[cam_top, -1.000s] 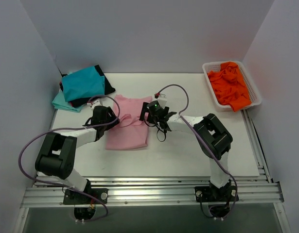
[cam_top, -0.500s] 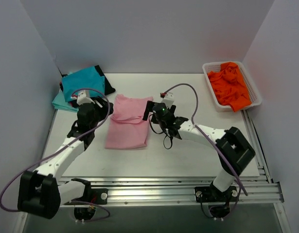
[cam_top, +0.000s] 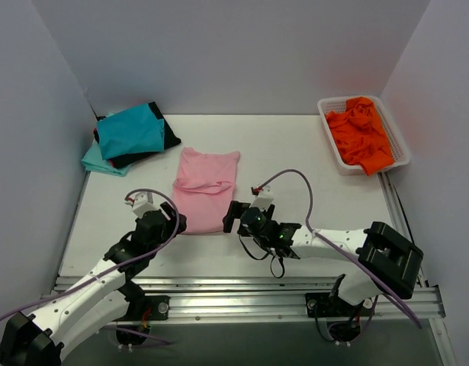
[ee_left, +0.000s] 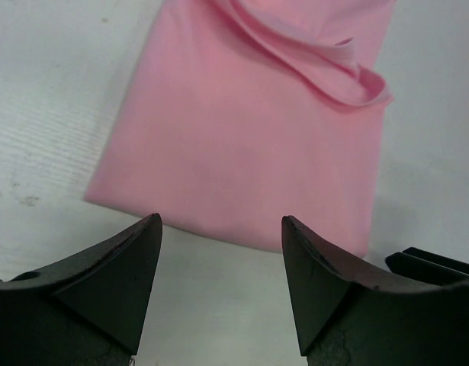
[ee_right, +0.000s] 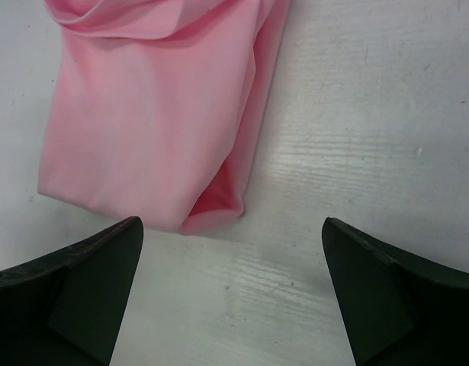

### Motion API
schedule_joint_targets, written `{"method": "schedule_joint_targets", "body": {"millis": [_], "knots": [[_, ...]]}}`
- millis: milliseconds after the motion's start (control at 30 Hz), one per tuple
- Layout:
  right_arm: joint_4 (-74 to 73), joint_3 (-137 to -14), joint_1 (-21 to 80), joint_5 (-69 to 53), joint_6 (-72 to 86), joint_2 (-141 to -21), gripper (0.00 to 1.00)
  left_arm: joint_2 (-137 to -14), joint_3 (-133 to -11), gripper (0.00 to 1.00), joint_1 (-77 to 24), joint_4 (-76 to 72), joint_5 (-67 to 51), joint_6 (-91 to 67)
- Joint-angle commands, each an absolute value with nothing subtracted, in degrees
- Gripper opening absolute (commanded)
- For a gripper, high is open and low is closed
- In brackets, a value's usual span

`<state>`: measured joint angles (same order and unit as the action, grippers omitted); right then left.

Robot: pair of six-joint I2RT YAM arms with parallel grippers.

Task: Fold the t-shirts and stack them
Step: Grab one side of the 2/3 rectangular tshirt with both arms

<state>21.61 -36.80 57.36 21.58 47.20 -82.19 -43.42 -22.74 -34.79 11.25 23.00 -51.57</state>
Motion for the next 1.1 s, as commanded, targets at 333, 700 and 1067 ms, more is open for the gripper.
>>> {"method": "schedule_joint_targets", "body": {"millis": [333, 700, 1067], "knots": [[32.9, -38.6, 58.6, 18.5, 50.4, -95.3, 1.0, -46.1, -17.8, 0.74, -35.1, 9.4, 28.3, -58.0], [34.8, -41.0, 58.6, 16.4, 50.5, -101.3, 0.99, -48.9, -16.2, 0.73, -35.0, 4.2, 27.5, -59.0], [34.3, -41.0, 58.4, 16.4, 49.9, -101.5, 0.76, -61.0, -15.7, 0.72, -34.8, -2.0, 30.1, -62.4]]}}
